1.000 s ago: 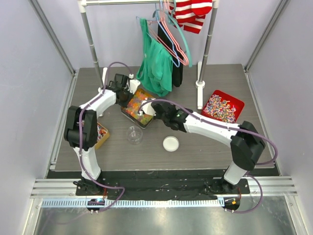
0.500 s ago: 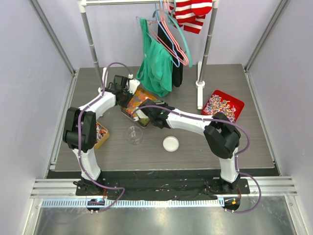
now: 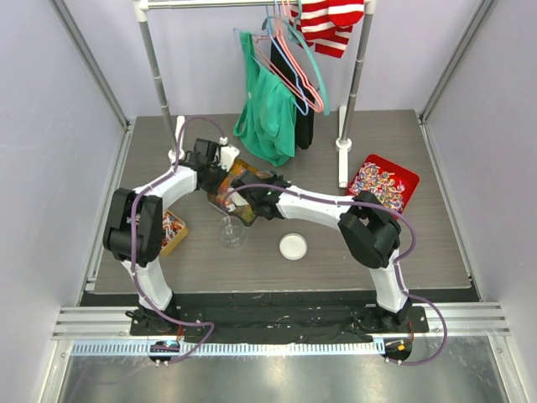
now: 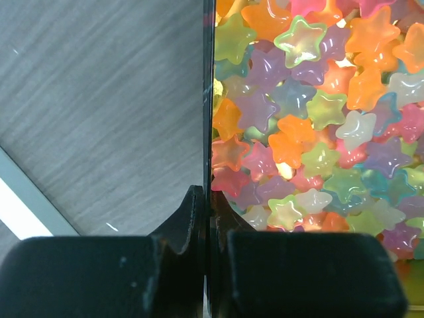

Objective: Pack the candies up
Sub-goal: Scoop the fake candies from the storage box.

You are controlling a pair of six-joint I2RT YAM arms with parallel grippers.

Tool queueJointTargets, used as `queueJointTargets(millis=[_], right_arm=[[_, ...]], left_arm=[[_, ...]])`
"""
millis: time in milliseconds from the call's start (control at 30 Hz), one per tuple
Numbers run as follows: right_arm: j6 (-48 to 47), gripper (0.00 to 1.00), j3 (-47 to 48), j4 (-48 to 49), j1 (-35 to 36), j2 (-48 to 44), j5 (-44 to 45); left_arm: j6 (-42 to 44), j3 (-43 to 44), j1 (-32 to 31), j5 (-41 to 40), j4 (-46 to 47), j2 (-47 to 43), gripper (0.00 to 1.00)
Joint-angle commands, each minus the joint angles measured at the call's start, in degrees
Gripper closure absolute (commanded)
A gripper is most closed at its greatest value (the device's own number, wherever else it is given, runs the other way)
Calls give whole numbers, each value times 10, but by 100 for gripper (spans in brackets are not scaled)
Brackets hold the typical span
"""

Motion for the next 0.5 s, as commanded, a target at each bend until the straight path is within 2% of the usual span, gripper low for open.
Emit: queueJointTargets(millis=[0, 267, 467], right_arm=[[-35, 99, 14, -25, 16, 0, 15], [-44, 99, 16, -96, 37, 6, -22], [-19, 99, 42, -131, 40, 5, -113]], left_arm=[[-8, -5, -2, 26, 65, -53, 100], [-1, 51, -2, 20, 53, -23, 100], [1, 76, -8, 37, 38, -11, 100]])
